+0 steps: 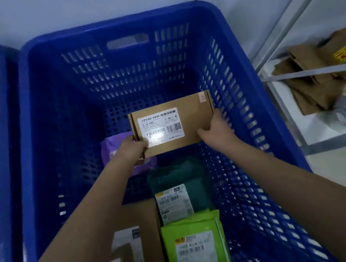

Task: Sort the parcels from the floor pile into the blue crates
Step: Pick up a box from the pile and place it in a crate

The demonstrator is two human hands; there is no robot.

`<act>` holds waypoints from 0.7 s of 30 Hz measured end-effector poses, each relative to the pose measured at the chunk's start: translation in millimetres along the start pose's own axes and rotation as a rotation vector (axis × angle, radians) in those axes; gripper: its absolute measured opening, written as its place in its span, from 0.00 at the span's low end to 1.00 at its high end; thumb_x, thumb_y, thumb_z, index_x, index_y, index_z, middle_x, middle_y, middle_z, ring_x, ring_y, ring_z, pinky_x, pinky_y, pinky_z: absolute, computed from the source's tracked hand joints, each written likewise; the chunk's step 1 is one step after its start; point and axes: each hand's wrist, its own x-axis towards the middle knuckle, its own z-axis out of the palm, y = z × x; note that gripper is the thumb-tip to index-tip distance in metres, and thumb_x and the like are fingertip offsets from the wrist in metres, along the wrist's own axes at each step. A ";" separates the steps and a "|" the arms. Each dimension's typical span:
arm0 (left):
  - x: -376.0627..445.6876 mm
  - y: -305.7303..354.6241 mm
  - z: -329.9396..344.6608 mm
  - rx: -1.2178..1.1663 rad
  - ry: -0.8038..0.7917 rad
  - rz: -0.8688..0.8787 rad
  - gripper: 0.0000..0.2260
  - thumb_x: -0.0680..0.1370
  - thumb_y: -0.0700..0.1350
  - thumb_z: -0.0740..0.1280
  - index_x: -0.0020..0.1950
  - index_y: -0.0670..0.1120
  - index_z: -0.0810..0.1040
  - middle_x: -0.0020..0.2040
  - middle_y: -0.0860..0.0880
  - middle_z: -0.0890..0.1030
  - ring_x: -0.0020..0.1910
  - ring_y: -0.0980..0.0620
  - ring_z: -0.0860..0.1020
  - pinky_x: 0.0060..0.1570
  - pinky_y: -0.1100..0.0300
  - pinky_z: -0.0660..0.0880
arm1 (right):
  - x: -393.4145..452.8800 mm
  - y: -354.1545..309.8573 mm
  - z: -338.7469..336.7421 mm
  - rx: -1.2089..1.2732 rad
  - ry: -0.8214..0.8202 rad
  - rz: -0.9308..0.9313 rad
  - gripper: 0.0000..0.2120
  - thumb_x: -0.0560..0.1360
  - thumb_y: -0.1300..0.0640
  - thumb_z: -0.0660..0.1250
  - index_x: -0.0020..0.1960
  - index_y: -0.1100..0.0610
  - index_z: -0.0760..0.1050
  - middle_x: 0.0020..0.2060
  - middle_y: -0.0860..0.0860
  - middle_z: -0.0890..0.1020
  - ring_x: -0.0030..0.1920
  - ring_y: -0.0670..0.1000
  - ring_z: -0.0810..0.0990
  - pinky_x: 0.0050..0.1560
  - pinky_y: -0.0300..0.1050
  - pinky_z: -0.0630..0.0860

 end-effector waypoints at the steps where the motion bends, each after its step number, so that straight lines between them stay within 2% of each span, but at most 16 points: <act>1: 9.1 -3.3 5.7 0.000 -0.009 -0.013 0.08 0.78 0.36 0.62 0.56 0.42 0.74 0.48 0.41 0.76 0.39 0.47 0.73 0.42 0.54 0.78 | 5.0 4.3 3.9 -0.033 0.016 0.008 0.31 0.75 0.59 0.65 0.72 0.64 0.54 0.69 0.60 0.66 0.68 0.58 0.67 0.69 0.51 0.66; 3: 25.5 -12.6 17.0 0.027 -0.025 -0.048 0.12 0.78 0.36 0.61 0.61 0.38 0.74 0.53 0.39 0.77 0.44 0.45 0.75 0.45 0.51 0.76 | 11.9 13.8 11.1 -0.139 0.039 0.024 0.34 0.76 0.57 0.64 0.74 0.66 0.50 0.70 0.61 0.62 0.70 0.59 0.64 0.70 0.53 0.64; 6: 40.6 -27.5 31.0 0.068 -0.053 -0.121 0.14 0.78 0.38 0.64 0.63 0.38 0.72 0.57 0.39 0.77 0.50 0.43 0.75 0.49 0.49 0.77 | 16.9 26.7 23.6 -0.294 0.035 0.039 0.37 0.77 0.56 0.62 0.75 0.66 0.43 0.73 0.62 0.56 0.72 0.60 0.59 0.71 0.53 0.63; 8: 49.5 -36.9 38.4 0.093 -0.047 -0.153 0.16 0.77 0.38 0.66 0.64 0.38 0.72 0.60 0.39 0.76 0.54 0.42 0.76 0.54 0.50 0.75 | 17.1 34.5 32.9 -0.430 0.050 0.018 0.37 0.78 0.57 0.61 0.75 0.67 0.41 0.72 0.64 0.58 0.71 0.61 0.61 0.69 0.53 0.65; 10: 58.3 -44.9 44.5 0.148 -0.031 -0.153 0.17 0.76 0.38 0.67 0.64 0.37 0.73 0.62 0.39 0.76 0.59 0.40 0.75 0.54 0.52 0.74 | 17.2 43.1 40.7 -0.563 0.054 -0.002 0.35 0.78 0.58 0.60 0.74 0.69 0.43 0.70 0.65 0.60 0.69 0.61 0.63 0.67 0.52 0.66; 13: 69.5 -55.1 49.1 0.307 0.009 -0.134 0.19 0.74 0.38 0.71 0.63 0.35 0.74 0.62 0.37 0.77 0.60 0.40 0.76 0.56 0.54 0.73 | 21.4 53.8 46.7 -0.664 0.006 0.008 0.32 0.79 0.60 0.58 0.74 0.71 0.44 0.70 0.65 0.61 0.70 0.61 0.63 0.67 0.53 0.66; 15: 74.6 -60.8 52.1 0.438 0.011 -0.102 0.20 0.73 0.40 0.72 0.62 0.35 0.75 0.62 0.36 0.77 0.59 0.39 0.76 0.59 0.51 0.73 | 23.9 58.0 48.5 -0.714 -0.077 0.021 0.27 0.79 0.62 0.59 0.73 0.70 0.53 0.70 0.65 0.62 0.69 0.60 0.64 0.64 0.53 0.68; 17: 78.9 -63.8 55.2 0.541 -0.001 -0.061 0.21 0.74 0.42 0.71 0.63 0.35 0.74 0.62 0.36 0.76 0.60 0.38 0.75 0.62 0.48 0.72 | 25.3 61.4 50.9 -0.717 -0.184 0.044 0.23 0.77 0.62 0.63 0.69 0.67 0.62 0.70 0.65 0.59 0.68 0.61 0.63 0.64 0.53 0.68; 21: 88.1 -64.3 55.5 0.662 -0.046 -0.070 0.20 0.77 0.43 0.66 0.66 0.35 0.71 0.65 0.36 0.74 0.62 0.38 0.73 0.61 0.52 0.70 | 26.2 61.8 54.4 -0.672 -0.215 0.083 0.25 0.75 0.57 0.65 0.68 0.64 0.62 0.70 0.65 0.59 0.68 0.62 0.61 0.67 0.52 0.65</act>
